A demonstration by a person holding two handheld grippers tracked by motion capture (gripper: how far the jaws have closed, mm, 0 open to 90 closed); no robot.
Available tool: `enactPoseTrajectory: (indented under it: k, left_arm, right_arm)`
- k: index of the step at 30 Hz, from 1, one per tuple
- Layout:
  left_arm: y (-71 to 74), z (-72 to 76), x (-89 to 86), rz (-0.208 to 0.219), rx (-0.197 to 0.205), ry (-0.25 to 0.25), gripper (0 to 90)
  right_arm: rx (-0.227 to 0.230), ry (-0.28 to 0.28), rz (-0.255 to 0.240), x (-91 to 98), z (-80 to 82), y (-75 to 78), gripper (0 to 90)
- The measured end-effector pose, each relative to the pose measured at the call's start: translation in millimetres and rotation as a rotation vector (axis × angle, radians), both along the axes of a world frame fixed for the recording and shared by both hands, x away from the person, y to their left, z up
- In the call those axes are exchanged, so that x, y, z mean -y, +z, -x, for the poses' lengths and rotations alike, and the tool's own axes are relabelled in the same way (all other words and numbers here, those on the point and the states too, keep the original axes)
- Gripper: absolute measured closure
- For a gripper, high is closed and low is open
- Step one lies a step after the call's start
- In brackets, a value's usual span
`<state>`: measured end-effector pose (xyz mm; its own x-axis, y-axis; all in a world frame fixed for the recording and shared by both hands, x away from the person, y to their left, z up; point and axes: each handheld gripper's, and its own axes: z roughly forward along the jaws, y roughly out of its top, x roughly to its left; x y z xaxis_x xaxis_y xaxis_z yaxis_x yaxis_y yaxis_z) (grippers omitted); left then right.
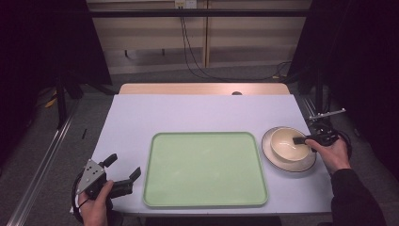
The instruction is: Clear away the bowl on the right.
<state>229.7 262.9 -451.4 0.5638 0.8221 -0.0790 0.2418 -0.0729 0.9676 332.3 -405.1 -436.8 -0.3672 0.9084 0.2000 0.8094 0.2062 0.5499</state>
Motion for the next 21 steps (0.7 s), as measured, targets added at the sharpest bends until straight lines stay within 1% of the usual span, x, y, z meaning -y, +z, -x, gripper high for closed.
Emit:
enactPoseTrajectory:
  k: [2, 4, 7, 10, 15, 16, 18, 21]
  left_arm:
    - [0.0, 0.0, 0.0, 0.0, 0.0, -0.001, 1.4]
    - [0.1, 0.1, -0.2, -0.004, 0.001, 0.004, 1.4]
    - [0.1, 0.2, -0.4, -0.002, 0.002, -0.001, 1.5]
    - [0.1, 0.2, -0.3, -0.001, 0.002, -0.001, 1.5]
    - [0.2, 0.2, -0.4, -0.002, 0.003, -0.001, 1.5]
    - [0.2, 0.1, -0.5, -0.002, 0.003, 0.0, 1.5]
    - [0.2, 0.2, -0.6, -0.003, 0.003, 0.0, 1.5]
    - [0.2, 0.3, -0.4, -0.002, 0.003, 0.0, 1.5]
  right_arm:
    - [-0.005, -0.008, -0.009, 1.1, 0.4, 0.3, 84.3]
    - [0.007, -0.013, -0.015, 2.1, 0.3, 0.2, 84.2]
    - [0.001, -0.029, -0.022, 3.1, 0.7, 0.9, 84.2]
    - [0.007, -0.035, -0.031, 3.7, 1.1, 1.4, 84.1]
    - [0.016, -0.051, -0.032, 4.9, 2.1, 1.7, 84.0]
    - [0.03, -0.049, -0.034, 5.4, 2.5, 1.8, 84.1]
    - [0.03, -0.059, -0.026, 6.1, 2.9, 2.9, 84.0]
    - [0.027, -0.063, -0.034, 6.6, 4.1, 2.6, 83.9]
